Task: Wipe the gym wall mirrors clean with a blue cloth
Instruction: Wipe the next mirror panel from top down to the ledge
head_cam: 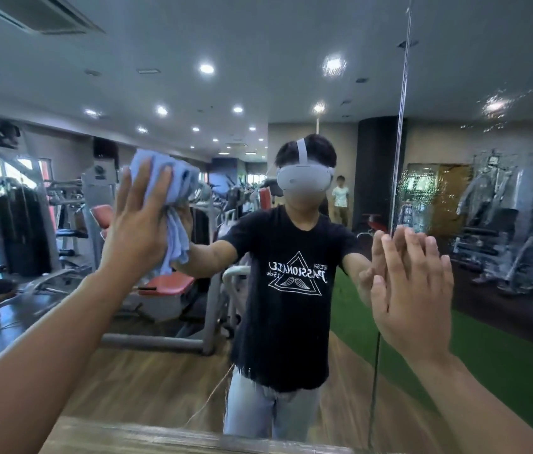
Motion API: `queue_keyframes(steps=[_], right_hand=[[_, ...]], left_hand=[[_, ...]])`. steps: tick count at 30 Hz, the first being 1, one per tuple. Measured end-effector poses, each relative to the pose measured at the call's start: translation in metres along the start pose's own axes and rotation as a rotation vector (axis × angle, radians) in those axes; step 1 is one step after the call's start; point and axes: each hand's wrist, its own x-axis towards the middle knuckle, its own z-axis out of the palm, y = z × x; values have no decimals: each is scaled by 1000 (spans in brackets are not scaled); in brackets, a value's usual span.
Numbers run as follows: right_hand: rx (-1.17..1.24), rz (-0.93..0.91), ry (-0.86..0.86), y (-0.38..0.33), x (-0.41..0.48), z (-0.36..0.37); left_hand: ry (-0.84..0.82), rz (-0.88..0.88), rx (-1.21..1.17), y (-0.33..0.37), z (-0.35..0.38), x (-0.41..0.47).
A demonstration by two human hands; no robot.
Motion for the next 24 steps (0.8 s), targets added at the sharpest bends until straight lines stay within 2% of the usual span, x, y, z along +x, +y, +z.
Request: queue_keyframes(steps=[2, 4, 7, 10, 14, 16, 18, 22, 24], right_hand=[[8, 18, -4, 5, 14, -3], [7, 35, 3, 9, 29, -4], [5, 49, 16, 18, 49, -4], [7, 71, -9, 27, 59, -3], [9, 55, -28, 35, 58, -2], [-4, 42, -38, 37, 57, -2], [-25, 25, -39, 38, 57, -1], [-30, 30, -15, 34, 58, 4], [-28, 34, -9, 34, 58, 5]], left_hand=[[26, -65, -2, 14, 0, 24], [79, 12, 16, 37, 2, 53], [93, 255, 112, 71, 23, 85], [44, 589, 204, 110, 47, 76], [-187, 1042, 181, 132, 46, 23], [-235, 1142, 205, 123, 39, 27], [-197, 1063, 228, 114, 37, 55], [1, 661, 171, 124, 21, 135], [45, 591, 106, 143, 19, 165]])
